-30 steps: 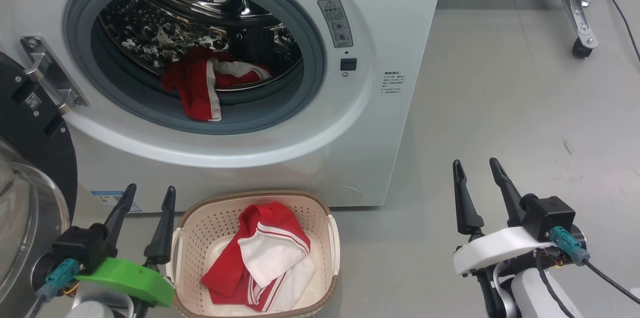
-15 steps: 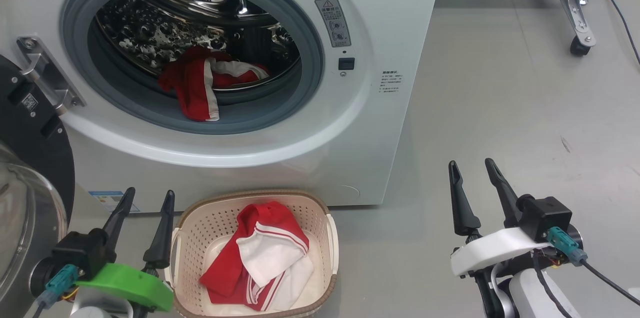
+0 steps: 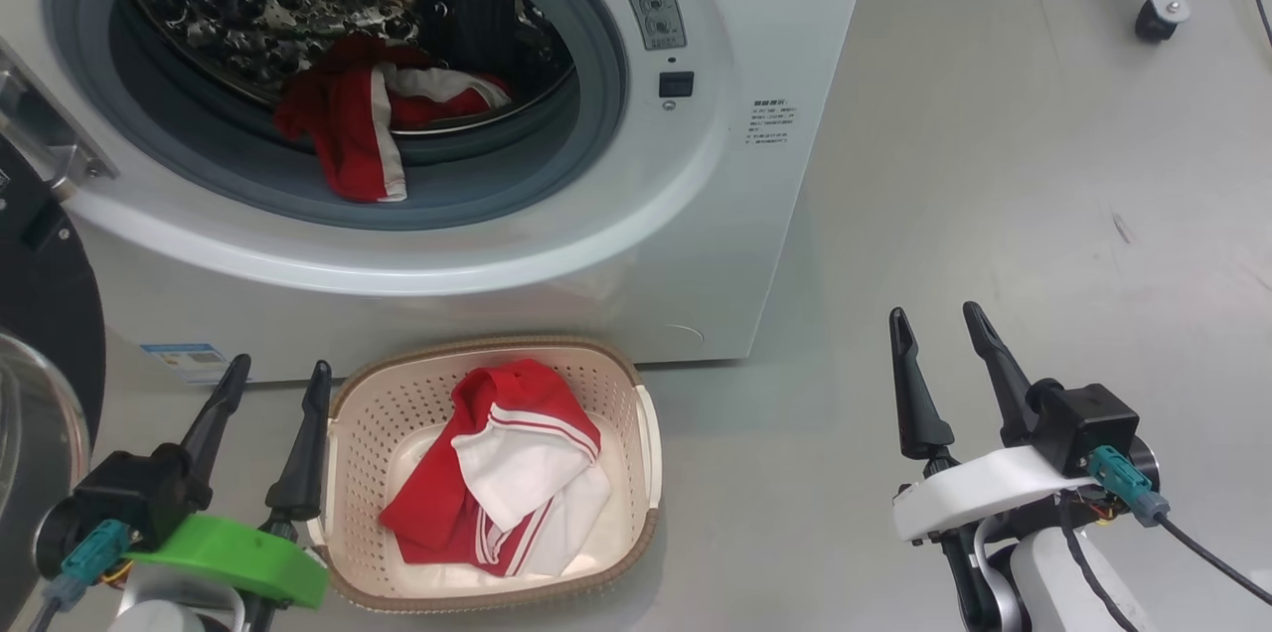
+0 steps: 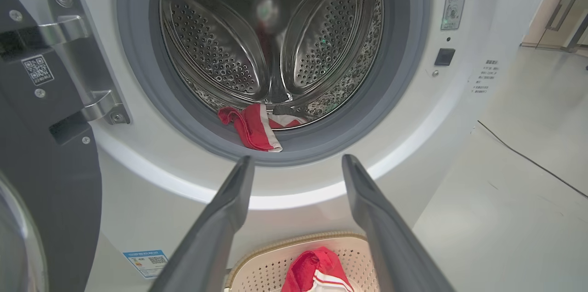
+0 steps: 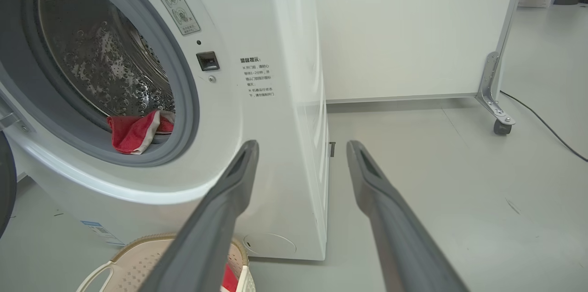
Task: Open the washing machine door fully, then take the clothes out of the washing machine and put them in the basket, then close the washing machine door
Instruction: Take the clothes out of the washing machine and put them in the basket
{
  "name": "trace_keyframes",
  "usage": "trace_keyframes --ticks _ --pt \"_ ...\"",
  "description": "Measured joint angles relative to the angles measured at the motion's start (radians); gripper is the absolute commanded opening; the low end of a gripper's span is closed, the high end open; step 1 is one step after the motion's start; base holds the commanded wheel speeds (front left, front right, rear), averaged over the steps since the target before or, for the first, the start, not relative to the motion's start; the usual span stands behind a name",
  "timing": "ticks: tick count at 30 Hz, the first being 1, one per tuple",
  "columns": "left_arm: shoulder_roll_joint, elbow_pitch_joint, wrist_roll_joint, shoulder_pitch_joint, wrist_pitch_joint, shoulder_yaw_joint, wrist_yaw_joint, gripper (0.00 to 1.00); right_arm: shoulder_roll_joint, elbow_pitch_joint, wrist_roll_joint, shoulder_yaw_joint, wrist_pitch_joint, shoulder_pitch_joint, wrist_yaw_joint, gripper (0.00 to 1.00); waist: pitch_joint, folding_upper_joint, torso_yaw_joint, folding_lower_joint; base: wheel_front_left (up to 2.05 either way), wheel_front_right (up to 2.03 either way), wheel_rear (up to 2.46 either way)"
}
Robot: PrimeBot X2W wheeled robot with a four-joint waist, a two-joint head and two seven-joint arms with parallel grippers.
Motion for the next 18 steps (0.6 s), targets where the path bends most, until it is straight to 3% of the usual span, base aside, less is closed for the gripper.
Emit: trace_keyframes --ticks 18 --pt "0.127 -0.08 0.091 -0.192 0.085 0.002 -0.005 1.0 -0.001 -0.08 0.04 0.08 0.0 -0.093 -0.036 1.0 0.212 0.0 -0.075 0.0 0.0 0.0 0.0"
